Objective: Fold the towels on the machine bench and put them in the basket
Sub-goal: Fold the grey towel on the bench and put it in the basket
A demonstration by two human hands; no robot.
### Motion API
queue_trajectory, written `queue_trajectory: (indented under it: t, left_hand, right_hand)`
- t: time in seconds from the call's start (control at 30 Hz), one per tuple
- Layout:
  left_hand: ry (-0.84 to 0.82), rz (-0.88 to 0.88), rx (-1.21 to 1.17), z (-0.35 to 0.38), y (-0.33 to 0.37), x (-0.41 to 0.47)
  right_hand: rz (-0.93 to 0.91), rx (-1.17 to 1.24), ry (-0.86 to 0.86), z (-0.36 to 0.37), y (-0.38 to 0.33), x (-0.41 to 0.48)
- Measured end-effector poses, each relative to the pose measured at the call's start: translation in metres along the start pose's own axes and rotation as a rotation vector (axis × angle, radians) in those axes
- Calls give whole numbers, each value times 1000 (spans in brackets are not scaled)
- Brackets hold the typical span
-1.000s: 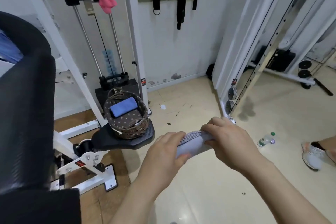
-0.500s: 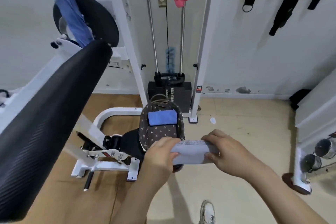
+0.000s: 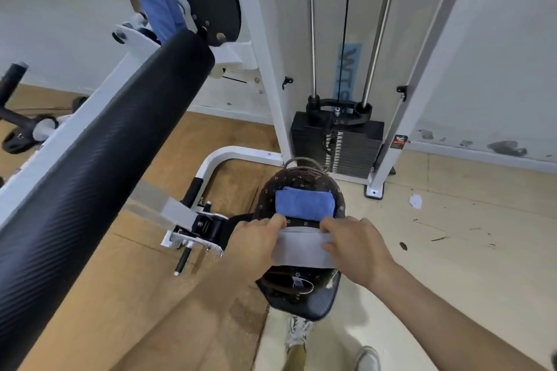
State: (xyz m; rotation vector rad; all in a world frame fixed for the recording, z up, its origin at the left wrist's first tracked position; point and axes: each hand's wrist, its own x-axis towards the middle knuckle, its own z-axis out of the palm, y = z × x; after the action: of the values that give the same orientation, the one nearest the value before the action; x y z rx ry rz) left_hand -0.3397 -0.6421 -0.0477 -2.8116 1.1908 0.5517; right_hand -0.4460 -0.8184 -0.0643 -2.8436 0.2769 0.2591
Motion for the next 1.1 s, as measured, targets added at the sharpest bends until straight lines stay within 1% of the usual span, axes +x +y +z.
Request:
queue_trajectory:
  t: [0.13,0.17,0.27,0.33,0.37,0.5,0.57,0.67,0.7,0.73,0.77,0.8,0.83,0.9,0.93,0.97,1.03,1.1]
  left_hand:
    - [-65,85,204,30,-15,59]
    - [-93,103,236,37,-19,71]
    - [-136,139,291,56,-29,100]
    - [-178,149,335,66,-31,112]
    - [-203,150,351,72,-32,117]
    - [-213,165,361,88,-33,132]
    - [-130,188,353,87,-33,133]
    - [117,308,288,93,-37,137]
    - [152,337,250,98,-38,140]
    - [147,349,212,101,-39,142]
    - [95,334,188,99,-38,144]
    - [32,315,164,98,-37,148]
    - [-33,294,151,95,-36,151]
    - [-95,273,160,93,-34,155]
    - [-101,259,173,92,-33,155]
    - [-86,252,173,92,-32,156]
    - [-32,222,163,90,-29,157]
    - [-61,210,50,89,-29,157]
  right_hand:
    - [48,-26,-70,32,2,38]
    - [68,-74,-71,38,2,48]
    - [106,-123,-142,56,-2,74]
    - [129,-157,-158,65,-4,85]
    - [147,-178,-139,70,-4,91]
    - [197,-170,-263,86,-4,108]
    - [211,-192,-259,85,-3,115]
    - [199,-180,-179,83,-3,121]
    - [199,-183,-144,83,-3,123]
    - [190,-174,-76,87,-1,124]
    - [189,-161,-21,87,-1,125]
    - [198,-149,-5,85,-2,126]
    - [207,-109,-27,82,-3,127]
    - [223,9,-63,79,-6,126]
    - [234,96,-104,81,-7,123]
    - [284,231,-132,81,-9,119]
    - [477,519,-118,85,-10,115]
    - [719,842,-137,89,-7,119]
